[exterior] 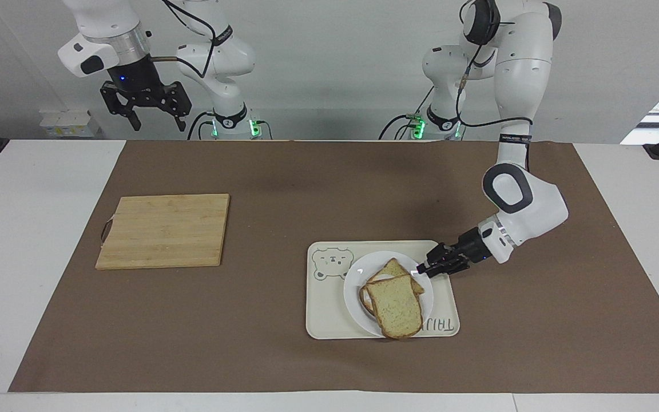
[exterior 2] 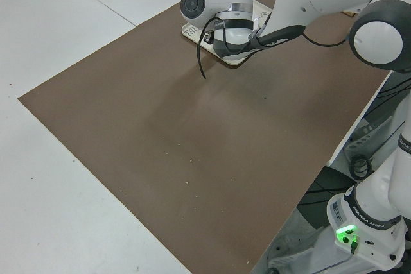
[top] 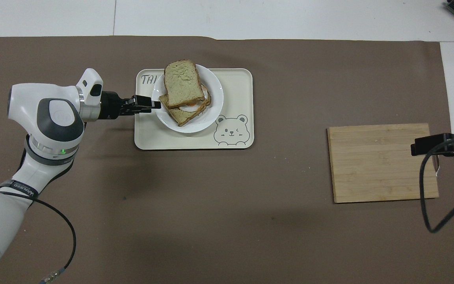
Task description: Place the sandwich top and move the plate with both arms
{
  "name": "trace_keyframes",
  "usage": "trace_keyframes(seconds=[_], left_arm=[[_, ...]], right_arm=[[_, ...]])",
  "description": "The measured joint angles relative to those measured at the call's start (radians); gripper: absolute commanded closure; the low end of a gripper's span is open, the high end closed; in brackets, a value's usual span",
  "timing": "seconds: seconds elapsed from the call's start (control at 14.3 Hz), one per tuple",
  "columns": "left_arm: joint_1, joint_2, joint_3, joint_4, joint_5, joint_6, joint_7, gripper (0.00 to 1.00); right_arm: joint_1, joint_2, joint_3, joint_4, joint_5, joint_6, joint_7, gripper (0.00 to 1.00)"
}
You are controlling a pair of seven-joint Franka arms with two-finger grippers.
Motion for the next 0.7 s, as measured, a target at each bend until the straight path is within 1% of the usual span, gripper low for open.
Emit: trace_keyframes(seconds=[0.21,0.35,0.42,0.56,0.7], left_arm=[[0.003,-0.049,0.015,0.039,0.188,0.0,-0.129,0.0],[0.003,-0.091,0.04,0.063,0.297,-0.009,-0.18,0.0],[0.003,-0.113,0.061,0.074,0.35,-0.038,-0.188,0.0],[0.004,-0.162,0.116,0.117,0.483,-0.148,-0.191,0.0],[0.004,-0.203,0.153,0.192,0.64,-0.279,-0.191,0.0]], right_arm=[[0.0,0.0,-0.001,0.0,0.0,0.005,0.0,0.0],[0.0,0.0,-0.001,0.0,0.0,0.008,0.0,0.0],[0.0,0.0,-0.001,0.0,0.0,0.008,0.0,0.0],[0.0,0.0,-0.001,0.0,-0.001,0.008,0.0,0.0],[0.001,0.0,0.001,0.0,-0.012,0.008,0.0,0.0]])
